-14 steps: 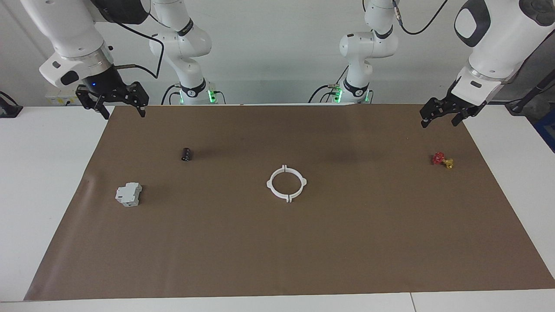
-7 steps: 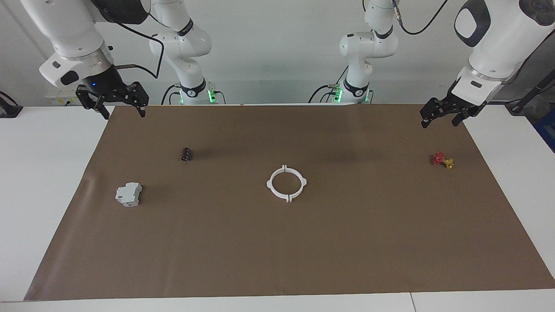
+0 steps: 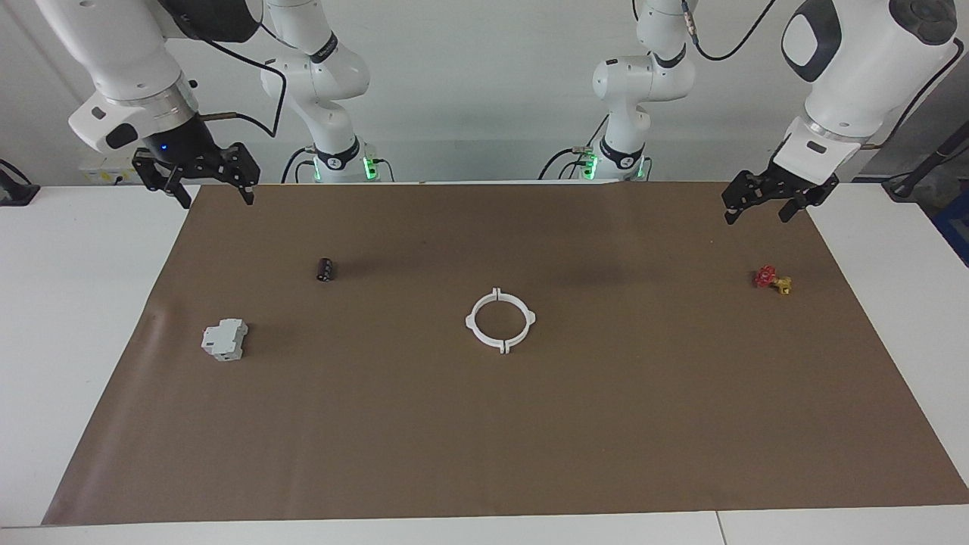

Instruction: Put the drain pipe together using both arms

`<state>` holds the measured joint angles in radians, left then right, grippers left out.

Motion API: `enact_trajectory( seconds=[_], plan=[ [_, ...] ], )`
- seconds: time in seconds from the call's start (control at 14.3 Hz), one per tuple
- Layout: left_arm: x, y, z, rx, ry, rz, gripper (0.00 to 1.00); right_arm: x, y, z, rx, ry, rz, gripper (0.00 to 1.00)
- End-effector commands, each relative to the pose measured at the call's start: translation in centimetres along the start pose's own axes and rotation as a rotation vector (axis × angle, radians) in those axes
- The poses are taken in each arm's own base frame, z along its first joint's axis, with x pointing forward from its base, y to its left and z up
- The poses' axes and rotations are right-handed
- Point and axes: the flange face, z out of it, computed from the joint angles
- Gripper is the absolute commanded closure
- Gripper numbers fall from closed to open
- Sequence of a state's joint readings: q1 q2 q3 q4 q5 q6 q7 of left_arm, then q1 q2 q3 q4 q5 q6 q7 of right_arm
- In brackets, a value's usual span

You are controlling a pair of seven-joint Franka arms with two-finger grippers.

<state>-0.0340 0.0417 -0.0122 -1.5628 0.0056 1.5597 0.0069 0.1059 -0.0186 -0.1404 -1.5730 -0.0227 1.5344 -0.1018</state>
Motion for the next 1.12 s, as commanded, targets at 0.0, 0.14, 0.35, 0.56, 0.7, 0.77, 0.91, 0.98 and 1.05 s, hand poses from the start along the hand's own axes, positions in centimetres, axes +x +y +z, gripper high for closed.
enact_trajectory(
  seconds=[0.0, 0.14, 0.35, 0.56, 0.7, 0.77, 0.91, 0.98, 1.05],
  plan=[
    [0.1, 0.4, -0.4, -0.012, 0.019, -0.013, 0.00, -0.5, -0.1, -0.3, 0.015, -0.002, 0.015, 0.00],
    [0.1, 0.7, -0.4, -0.012, 0.022, -0.015, 0.00, -0.5, -0.1, -0.3, 0.015, -0.002, 0.015, 0.00],
    [0.1, 1.9, -0.5, -0.011, 0.022, -0.029, 0.00, -0.5, -0.1, -0.3, 0.015, -0.002, 0.015, 0.00],
    [0.1, 2.0, -0.5, -0.011, 0.023, -0.027, 0.00, -0.5, -0.1, -0.3, 0.015, -0.002, 0.015, 0.00],
    [0.1, 2.0, -0.5, -0.011, 0.022, -0.027, 0.00, -0.5, -0.1, -0.3, 0.015, -0.002, 0.015, 0.00],
    [0.1, 2.0, -0.5, -0.011, 0.022, -0.027, 0.00, -0.5, 0.0, -0.3, 0.015, -0.002, 0.016, 0.00],
    [0.1, 2.0, -0.5, -0.011, 0.023, -0.027, 0.00, -0.5, -0.1, -0.3, 0.015, -0.002, 0.015, 0.00],
    [0.1, 2.0, -0.5, -0.011, 0.023, -0.027, 0.00, -0.5, 0.0, -0.3, 0.015, -0.002, 0.016, 0.00],
    [0.1, 2.0, -0.5, -0.011, 0.022, -0.027, 0.00, -0.5, 0.0, -0.3, 0.015, -0.002, 0.016, 0.00]
  ],
)
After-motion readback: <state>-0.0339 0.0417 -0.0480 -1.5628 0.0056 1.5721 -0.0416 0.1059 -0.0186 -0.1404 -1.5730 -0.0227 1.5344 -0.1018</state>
